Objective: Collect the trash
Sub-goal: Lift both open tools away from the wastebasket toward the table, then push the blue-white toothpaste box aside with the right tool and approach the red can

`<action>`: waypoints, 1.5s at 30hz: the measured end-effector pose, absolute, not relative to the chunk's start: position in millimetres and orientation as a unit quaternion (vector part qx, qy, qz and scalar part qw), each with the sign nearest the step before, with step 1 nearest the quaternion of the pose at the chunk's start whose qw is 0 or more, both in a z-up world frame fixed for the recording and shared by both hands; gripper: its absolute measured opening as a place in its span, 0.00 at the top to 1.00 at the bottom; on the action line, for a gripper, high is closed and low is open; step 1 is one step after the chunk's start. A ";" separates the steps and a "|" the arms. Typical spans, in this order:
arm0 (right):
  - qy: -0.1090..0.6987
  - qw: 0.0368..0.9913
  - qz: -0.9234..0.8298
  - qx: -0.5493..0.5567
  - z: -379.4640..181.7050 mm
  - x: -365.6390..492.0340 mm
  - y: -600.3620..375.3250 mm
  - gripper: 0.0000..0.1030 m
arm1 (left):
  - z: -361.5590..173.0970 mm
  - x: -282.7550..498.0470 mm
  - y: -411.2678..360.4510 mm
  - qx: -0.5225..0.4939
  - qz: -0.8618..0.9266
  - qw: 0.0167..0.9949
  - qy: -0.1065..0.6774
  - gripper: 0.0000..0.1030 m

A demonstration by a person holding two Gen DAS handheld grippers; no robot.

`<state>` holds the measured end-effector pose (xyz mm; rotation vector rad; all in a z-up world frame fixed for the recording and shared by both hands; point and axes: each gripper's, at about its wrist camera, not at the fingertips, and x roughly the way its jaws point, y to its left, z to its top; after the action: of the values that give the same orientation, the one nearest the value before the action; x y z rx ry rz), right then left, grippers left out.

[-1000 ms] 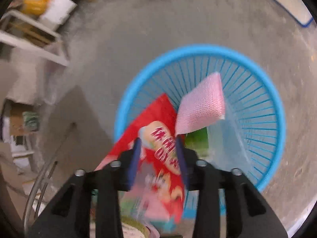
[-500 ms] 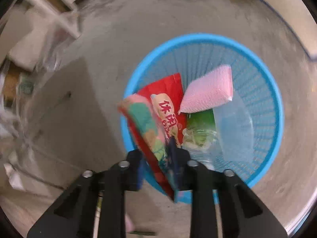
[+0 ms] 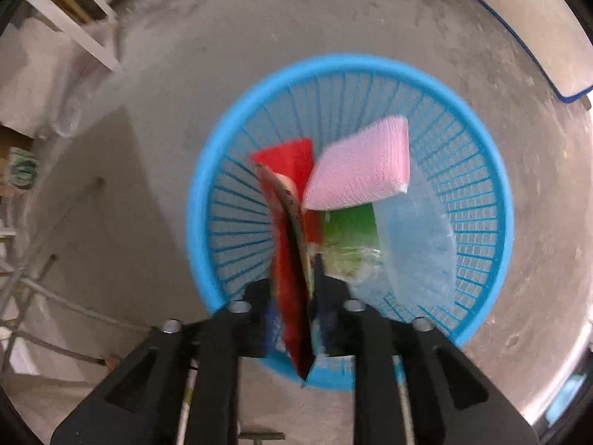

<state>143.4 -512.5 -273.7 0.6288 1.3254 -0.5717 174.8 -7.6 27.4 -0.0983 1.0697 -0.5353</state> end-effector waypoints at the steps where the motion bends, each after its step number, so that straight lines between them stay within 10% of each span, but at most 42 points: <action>1: 0.589 0.713 -0.258 0.280 -262.9 141.4 -510.9 0.51 | 25.8 174.3 -4.1 -0.044 -0.248 0.828 0.501 0.41; 17: 0.377 0.867 -0.117 0.306 -7.7 88.3 -402.1 0.28 | 13.5 180.4 46.8 -0.057 -0.209 0.851 0.479 0.29; 25: 0.393 0.882 0.040 0.258 10.8 181.3 -294.3 0.28 | -2.0 202.6 52.3 -0.077 -0.197 0.851 0.481 0.29; 38: 0.504 0.775 0.108 0.365 -85.9 298.0 -257.5 0.80 | -48.7 216.2 64.1 -0.134 -0.201 0.798 0.552 0.55; 45: 0.559 0.716 0.241 0.342 -76.1 223.7 -196.7 0.80 | -47.6 204.2 91.0 -0.142 -0.190 0.799 0.553 0.55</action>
<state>223.7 -196.7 -76.1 0.7580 1.2374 0.5330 204.2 91.0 -47.6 -0.3047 1.1873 -0.4079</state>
